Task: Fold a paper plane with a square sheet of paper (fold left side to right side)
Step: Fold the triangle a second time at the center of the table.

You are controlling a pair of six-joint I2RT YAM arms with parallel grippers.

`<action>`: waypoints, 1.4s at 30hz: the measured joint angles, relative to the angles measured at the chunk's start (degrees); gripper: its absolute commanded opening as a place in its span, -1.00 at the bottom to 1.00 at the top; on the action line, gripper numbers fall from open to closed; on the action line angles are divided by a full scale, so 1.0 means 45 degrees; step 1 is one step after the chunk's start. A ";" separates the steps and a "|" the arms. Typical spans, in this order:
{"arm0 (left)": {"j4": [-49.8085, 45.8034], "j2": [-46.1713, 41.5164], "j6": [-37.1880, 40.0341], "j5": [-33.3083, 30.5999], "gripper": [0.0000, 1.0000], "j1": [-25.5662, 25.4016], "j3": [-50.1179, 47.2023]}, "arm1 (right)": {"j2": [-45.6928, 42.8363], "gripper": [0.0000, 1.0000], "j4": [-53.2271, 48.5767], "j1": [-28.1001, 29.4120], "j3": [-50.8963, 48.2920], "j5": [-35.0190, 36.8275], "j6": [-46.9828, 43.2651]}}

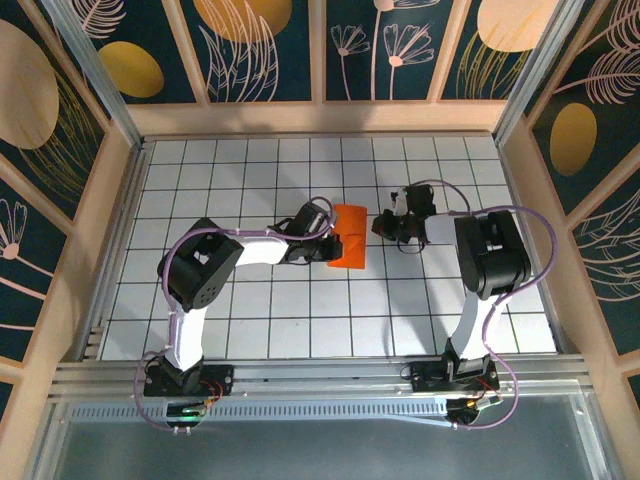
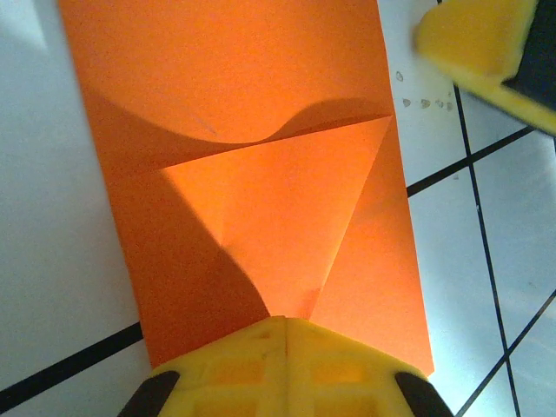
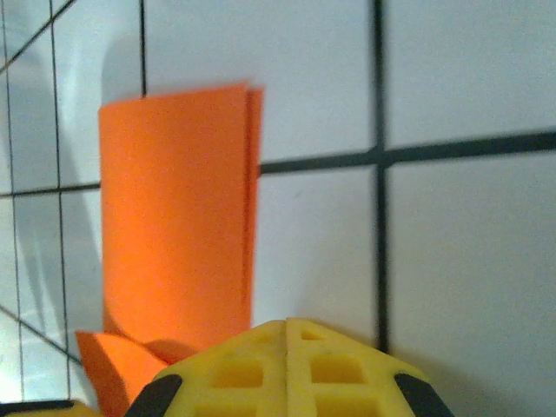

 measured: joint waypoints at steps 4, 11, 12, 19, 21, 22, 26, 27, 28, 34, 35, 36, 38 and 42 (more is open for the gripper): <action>0.0010 0.0000 0.0000 0.0005 -1.00 0.0000 0.0000 | -0.0233 -1.00 -0.0204 -0.0083 -0.0034 0.0092 -0.0078; 0.0034 0.0000 0.0000 0.0024 -1.00 0.0000 -0.0005 | -0.1535 -1.00 0.0209 0.0903 -0.1020 -0.0413 0.0423; 0.0034 0.0000 0.0000 0.0029 -1.00 0.0000 -0.0005 | -0.1569 -1.00 0.0287 0.1137 -0.1141 -0.0510 0.0510; 0.0049 0.0000 0.0000 0.0044 -1.00 0.0005 -0.0015 | -0.1175 -1.00 0.0899 0.2186 -0.1311 -0.0874 0.1141; 0.0049 0.0000 0.0000 0.0044 -1.00 0.0005 -0.0015 | -0.0918 -1.00 0.1020 0.2322 -0.1307 -0.0923 0.1248; 0.0049 0.0000 0.0000 0.0044 -1.00 0.0005 -0.0015 | -0.0782 -1.00 0.1054 0.2380 -0.1292 -0.0923 0.1287; 0.0049 0.0000 0.0000 0.0044 -1.00 0.0005 -0.0015 | -0.0389 -1.00 0.1078 0.2463 -0.1185 -0.0894 0.1384; 0.0049 0.0000 0.0000 0.0044 -1.00 0.0005 -0.0019 | -0.0379 -1.00 0.1073 0.2463 -0.1151 -0.0831 0.1379; 0.0053 0.0000 0.0000 0.0044 -1.00 0.0005 -0.0019 | -0.0350 -1.00 0.1064 0.2458 -0.1093 -0.0729 0.1375; 0.0053 0.0000 0.0000 0.0039 -1.00 0.0005 -0.0024 | -0.0311 -1.00 0.0869 0.2278 -0.0957 -0.0549 0.1311; 0.0049 0.0000 0.0000 0.0039 -1.00 0.0005 -0.0024 | -0.0311 -1.00 0.0831 0.2210 -0.0942 -0.0549 0.1263; 0.0049 0.0000 0.0000 0.0044 -1.00 0.0005 -0.0024 | -0.0306 -1.00 0.0738 0.2127 -0.0899 -0.0525 0.1190; 0.0049 0.0000 0.0000 0.0039 -1.00 0.0005 -0.0024 | -0.0282 -1.00 0.0544 0.1909 -0.0772 -0.0418 0.1059; 0.0092 0.0000 0.0000 0.0019 -1.00 0.0000 -0.0024 | -0.0165 -1.00 0.0194 0.1438 -0.0481 -0.0345 0.0782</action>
